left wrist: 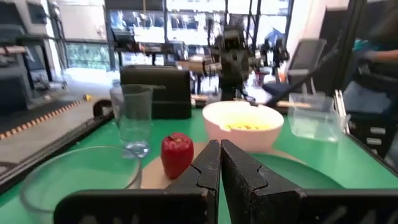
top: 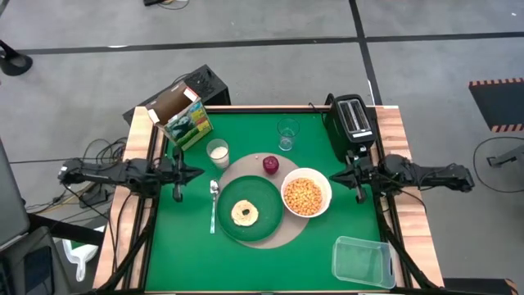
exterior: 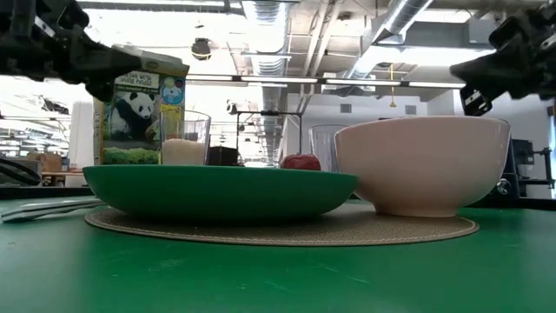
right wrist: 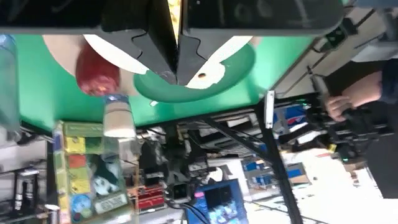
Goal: Arrange a breakfast setting
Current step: Return to Home Position
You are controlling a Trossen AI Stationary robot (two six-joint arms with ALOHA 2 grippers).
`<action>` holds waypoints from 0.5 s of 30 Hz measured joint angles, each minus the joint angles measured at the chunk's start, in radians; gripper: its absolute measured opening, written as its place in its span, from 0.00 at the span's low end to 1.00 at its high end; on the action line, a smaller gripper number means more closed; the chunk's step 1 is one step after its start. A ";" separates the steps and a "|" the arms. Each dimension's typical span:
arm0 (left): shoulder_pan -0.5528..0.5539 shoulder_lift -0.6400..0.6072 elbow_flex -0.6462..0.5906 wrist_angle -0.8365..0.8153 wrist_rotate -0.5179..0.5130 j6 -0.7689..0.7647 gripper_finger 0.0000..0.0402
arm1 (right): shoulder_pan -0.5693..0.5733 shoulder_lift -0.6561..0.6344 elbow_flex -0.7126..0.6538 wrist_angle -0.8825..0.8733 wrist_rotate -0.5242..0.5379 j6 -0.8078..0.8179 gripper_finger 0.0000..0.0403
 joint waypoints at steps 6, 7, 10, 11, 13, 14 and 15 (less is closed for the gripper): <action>-0.002 -0.091 -0.063 -0.006 0.007 0.000 0.00 | 0.000 0.002 -0.037 0.027 0.027 0.009 0.07; -0.003 -0.087 -0.062 -0.006 0.003 0.008 0.00 | 0.003 0.004 -0.037 0.027 0.028 0.009 0.07; -0.001 -0.087 -0.062 -0.010 -0.014 0.009 0.00 | 0.015 0.007 -0.038 0.024 0.028 0.012 0.08; -0.001 -0.087 -0.062 -0.009 -0.017 0.010 0.00 | 0.021 0.018 -0.038 0.022 0.032 0.019 0.09; -0.001 -0.082 -0.062 -0.005 -0.037 0.030 0.00 | 0.028 0.028 -0.038 0.017 0.047 0.032 0.10; -0.001 -0.080 -0.062 -0.008 -0.042 0.040 0.00 | 0.031 0.034 -0.038 0.018 0.048 0.038 0.11; -0.001 -0.080 -0.062 -0.007 -0.042 0.048 0.00 | 0.034 0.040 -0.038 0.023 0.049 0.048 0.11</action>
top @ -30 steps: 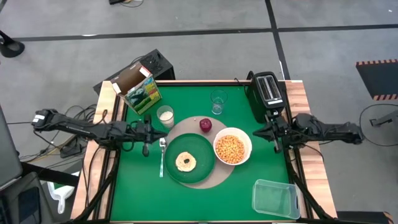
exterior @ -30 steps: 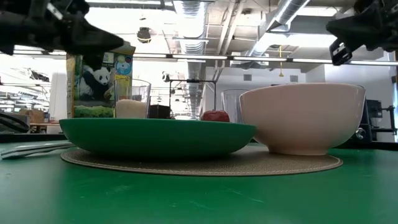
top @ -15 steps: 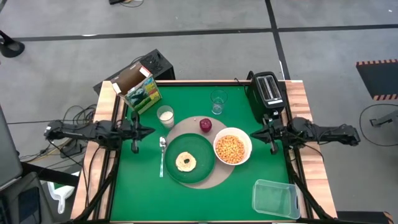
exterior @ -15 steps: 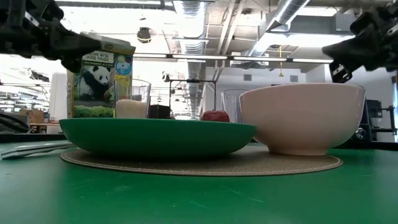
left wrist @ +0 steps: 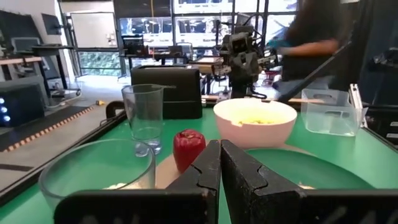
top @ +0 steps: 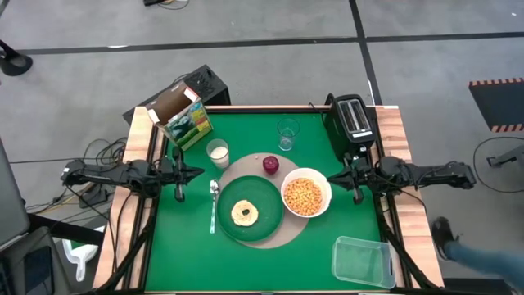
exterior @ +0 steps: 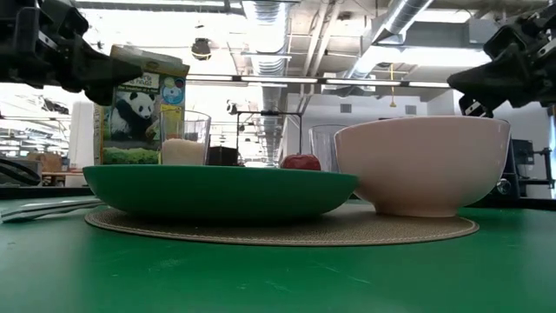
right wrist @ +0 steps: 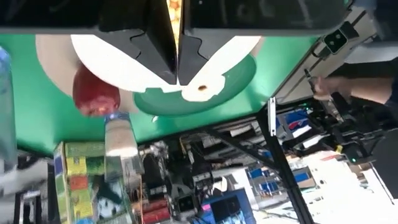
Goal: Arrange a breakfast setting
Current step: Return to Home Position
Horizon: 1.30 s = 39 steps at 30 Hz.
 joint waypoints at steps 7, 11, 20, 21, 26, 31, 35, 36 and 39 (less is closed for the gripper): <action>0.000 0.000 0.000 0.000 0.006 -0.007 0.00 | 0.000 0.006 0.000 0.004 0.000 0.018 0.11; 0.000 0.000 0.000 0.000 0.009 -0.007 0.00 | 0.000 0.006 -0.001 0.004 0.000 0.019 0.11; 0.000 0.000 0.000 0.000 0.009 -0.008 0.00 | 0.000 0.006 -0.002 0.004 0.000 0.020 0.12; 0.000 0.000 0.000 0.000 0.009 -0.008 0.00 | 0.000 0.006 -0.002 0.004 0.000 0.020 0.12; 0.000 0.000 0.000 0.000 0.009 -0.009 0.00 | 0.000 0.006 -0.002 0.004 0.000 0.020 0.12; 0.000 0.000 0.000 0.000 0.009 -0.009 0.00 | 0.000 0.006 -0.002 0.004 0.000 0.020 0.12; 0.000 0.000 0.000 0.000 0.009 -0.009 0.00 | 0.000 0.006 -0.002 0.004 0.000 0.019 0.12; 0.000 0.000 0.000 0.000 0.009 -0.009 0.00 | 0.000 0.006 -0.002 0.004 0.000 0.019 0.12; 0.000 0.000 0.000 0.000 0.009 -0.009 0.00 | 0.000 0.006 -0.002 0.004 0.000 0.019 0.12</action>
